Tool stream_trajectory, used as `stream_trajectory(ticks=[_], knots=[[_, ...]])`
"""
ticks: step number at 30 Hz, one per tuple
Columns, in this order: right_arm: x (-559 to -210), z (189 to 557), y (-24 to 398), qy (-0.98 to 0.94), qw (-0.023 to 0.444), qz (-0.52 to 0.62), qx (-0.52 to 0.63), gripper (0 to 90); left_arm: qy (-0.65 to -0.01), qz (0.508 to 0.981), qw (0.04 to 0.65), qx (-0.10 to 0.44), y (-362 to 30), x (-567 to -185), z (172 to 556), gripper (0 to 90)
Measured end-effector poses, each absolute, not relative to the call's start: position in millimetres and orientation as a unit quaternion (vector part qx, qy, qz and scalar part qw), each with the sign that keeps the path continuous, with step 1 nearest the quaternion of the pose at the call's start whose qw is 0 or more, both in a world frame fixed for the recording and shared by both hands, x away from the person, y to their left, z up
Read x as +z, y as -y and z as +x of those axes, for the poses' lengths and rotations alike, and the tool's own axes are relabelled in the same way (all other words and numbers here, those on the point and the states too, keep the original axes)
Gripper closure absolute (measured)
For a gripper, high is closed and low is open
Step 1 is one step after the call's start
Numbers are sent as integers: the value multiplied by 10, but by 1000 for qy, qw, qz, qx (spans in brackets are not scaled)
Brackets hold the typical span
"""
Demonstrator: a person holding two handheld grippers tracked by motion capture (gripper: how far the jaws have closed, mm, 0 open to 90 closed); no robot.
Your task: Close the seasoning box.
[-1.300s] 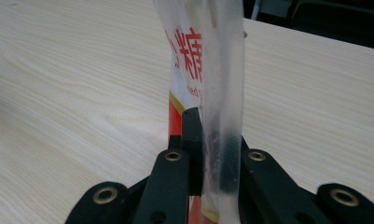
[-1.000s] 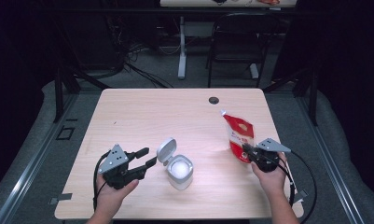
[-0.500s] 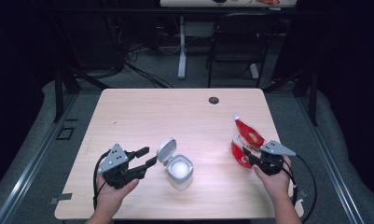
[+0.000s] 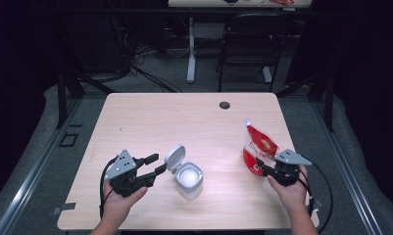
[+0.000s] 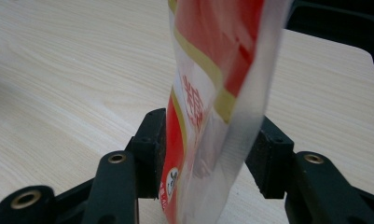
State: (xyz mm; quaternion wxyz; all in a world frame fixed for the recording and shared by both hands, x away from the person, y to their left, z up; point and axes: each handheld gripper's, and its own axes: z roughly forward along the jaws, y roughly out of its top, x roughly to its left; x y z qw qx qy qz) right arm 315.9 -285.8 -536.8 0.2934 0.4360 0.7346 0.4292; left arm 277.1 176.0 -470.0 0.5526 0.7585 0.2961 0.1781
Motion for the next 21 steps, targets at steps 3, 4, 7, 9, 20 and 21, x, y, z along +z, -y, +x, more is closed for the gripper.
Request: stream_trajectory(ticks=[3,4,7,9,20,21], knots=[[-5367,3154,2855,-736,295,434,429,516,-295,758,553,177,-1764,-4698,2772,545],[-5366,3153,2854,-735,296,434,428,513,-295,758,554,178,-1764,-4697,2771,545],[-5361,3147,2855,-735,297,434,428,506,-295,758,553,178,-1763,-4698,2771,545],[-5363,3143,2851,-734,299,435,427,506,-295,759,553,178,-1759,-4701,2773,545],[-5353,3125,2843,-737,302,433,422,506,-289,761,557,164,-1717,-4714,2778,579],[-5352,3122,2844,-737,305,433,419,504,-291,762,555,165,-1716,-4716,2781,576]])
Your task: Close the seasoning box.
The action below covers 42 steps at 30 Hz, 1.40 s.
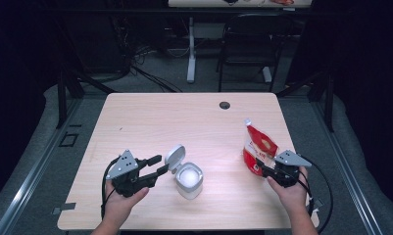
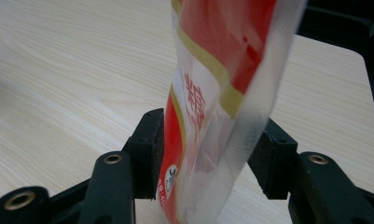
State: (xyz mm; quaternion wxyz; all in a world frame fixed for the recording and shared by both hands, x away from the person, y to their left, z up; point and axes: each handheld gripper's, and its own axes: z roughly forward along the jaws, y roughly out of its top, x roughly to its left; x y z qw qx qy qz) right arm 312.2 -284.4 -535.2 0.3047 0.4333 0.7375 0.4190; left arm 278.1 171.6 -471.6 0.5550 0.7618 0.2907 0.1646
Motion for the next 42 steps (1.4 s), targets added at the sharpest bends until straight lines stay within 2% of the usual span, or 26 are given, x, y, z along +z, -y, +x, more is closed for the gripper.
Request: stream_trajectory(ticks=[21,31,42], knots=[[-5337,2954,2874,-743,315,436,399,483,-301,754,558,173,-1798,-4676,2802,600],[-5331,2777,2892,-743,308,440,400,477,-315,751,552,181,-1834,-4683,2835,668],[-5371,2758,2800,-750,305,434,395,453,-317,757,544,176,-1862,-4699,2893,763]])
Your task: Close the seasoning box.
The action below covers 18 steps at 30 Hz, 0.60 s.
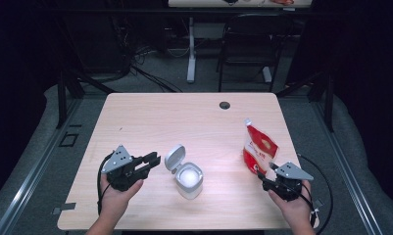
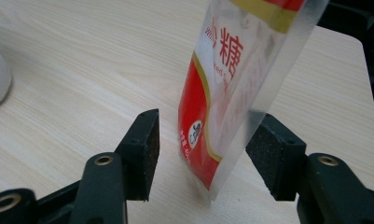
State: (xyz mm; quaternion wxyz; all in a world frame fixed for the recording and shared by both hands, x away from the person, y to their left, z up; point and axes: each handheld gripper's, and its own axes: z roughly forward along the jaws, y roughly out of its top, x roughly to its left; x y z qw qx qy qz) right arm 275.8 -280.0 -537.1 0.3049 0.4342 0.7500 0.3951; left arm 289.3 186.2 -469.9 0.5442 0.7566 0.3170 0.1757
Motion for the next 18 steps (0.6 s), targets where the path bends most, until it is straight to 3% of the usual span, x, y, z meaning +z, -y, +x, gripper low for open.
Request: stream_trajectory(ticks=[10,18], knots=[[-5375,2744,2804,-746,308,437,397,444,-318,758,540,182,-1872,-4714,2910,871],[-5371,2726,2828,-743,307,439,402,438,-316,763,534,180,-1832,-4739,2943,900]])
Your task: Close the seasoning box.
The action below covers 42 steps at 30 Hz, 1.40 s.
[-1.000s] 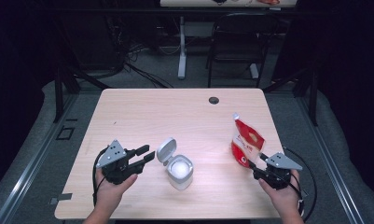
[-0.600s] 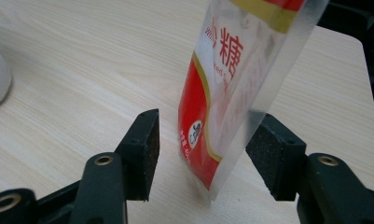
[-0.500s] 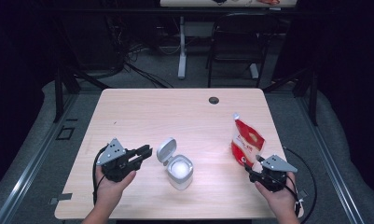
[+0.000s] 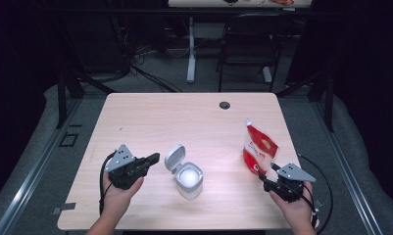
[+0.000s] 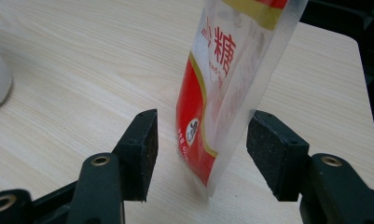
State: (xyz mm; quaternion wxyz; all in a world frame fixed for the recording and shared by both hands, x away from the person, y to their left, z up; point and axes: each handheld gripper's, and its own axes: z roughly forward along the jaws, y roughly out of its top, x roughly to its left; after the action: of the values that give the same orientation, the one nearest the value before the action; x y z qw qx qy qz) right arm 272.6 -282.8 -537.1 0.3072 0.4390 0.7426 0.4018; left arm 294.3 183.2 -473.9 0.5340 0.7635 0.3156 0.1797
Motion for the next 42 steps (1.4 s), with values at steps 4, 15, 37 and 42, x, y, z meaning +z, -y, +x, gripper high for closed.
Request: stream_trajectory(ticks=[4,15,37,42], knots=[[-5375,2729,2829,-745,306,439,399,438,-318,765,530,179,-1817,-4743,2963,900],[-5387,2733,2822,-743,305,441,400,438,-324,766,526,177,-1741,-4768,3050,900],[-5389,2738,2835,-744,305,441,398,439,-323,768,525,174,-1657,-4766,3063,900],[-5388,2737,2834,-745,305,440,398,439,-319,769,526,173,-1643,-4771,3060,900]])
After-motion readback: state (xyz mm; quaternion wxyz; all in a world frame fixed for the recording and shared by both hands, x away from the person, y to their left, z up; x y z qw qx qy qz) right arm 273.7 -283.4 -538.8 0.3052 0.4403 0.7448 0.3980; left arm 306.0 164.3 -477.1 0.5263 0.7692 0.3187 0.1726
